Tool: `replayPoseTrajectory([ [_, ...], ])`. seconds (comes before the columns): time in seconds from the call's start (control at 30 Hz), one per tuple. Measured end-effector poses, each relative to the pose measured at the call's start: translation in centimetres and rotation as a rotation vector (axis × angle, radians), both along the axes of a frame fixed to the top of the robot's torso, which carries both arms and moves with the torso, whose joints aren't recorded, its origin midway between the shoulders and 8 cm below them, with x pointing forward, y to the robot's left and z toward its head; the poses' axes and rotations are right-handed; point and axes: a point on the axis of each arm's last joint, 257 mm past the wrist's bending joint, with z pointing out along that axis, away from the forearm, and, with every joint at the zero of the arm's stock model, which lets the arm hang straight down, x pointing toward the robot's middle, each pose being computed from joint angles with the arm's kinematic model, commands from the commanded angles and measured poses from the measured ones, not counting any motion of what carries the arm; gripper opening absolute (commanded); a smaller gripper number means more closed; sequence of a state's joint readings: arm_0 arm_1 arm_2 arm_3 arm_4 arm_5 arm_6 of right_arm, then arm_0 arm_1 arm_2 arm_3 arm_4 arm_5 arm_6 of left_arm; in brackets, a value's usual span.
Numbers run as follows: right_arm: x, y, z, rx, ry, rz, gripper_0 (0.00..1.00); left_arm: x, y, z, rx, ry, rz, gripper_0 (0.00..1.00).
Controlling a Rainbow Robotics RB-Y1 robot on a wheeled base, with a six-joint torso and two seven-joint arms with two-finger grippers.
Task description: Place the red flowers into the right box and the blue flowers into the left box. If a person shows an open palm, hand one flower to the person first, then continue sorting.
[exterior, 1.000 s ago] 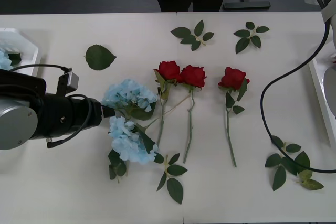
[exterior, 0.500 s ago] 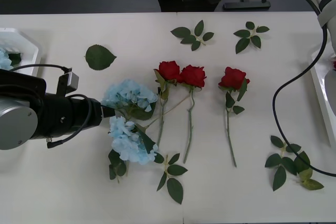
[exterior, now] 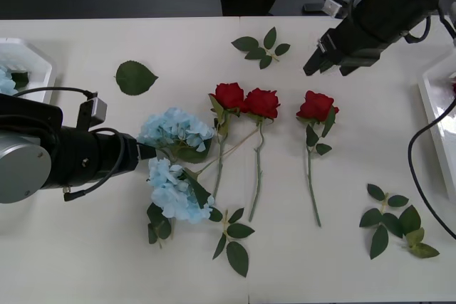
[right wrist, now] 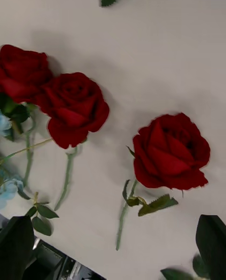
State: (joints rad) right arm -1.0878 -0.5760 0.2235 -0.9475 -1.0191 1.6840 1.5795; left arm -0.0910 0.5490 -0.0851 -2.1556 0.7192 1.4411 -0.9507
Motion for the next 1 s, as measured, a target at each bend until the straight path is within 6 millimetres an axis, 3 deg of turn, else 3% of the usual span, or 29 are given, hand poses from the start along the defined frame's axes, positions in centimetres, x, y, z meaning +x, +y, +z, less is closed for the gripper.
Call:
replayPoseTrajectory([
  [0.37,-3.4,-2.5,-5.7,-0.107,0.038,-0.177,1.0,-1.1,-1.5,-0.7,-0.034,0.037,-0.022,1.0],
  [0.57,-3.5,-3.5,-9.0,-0.181,-0.042,-0.164,1.0,-1.4,-3.0,-0.6,-0.117,0.108,0.076,1.0],
  [0.7,-3.5,-3.7,-11.3,-0.213,-0.082,-0.153,1.0,-0.9,-4.7,-0.6,-0.161,0.149,0.182,1.0],
  [0.8,-3.6,-4.2,-12.7,-0.248,-0.094,-0.158,1.0,-0.4,-6.4,-0.7,-0.156,0.164,0.169,1.0],
  [1.0,-3.2,-4.9,-13.7,-0.291,-0.11,-0.251,1.0,1.8,-7.5,-0.9,-0.119,0.162,0.153,1.0],
])
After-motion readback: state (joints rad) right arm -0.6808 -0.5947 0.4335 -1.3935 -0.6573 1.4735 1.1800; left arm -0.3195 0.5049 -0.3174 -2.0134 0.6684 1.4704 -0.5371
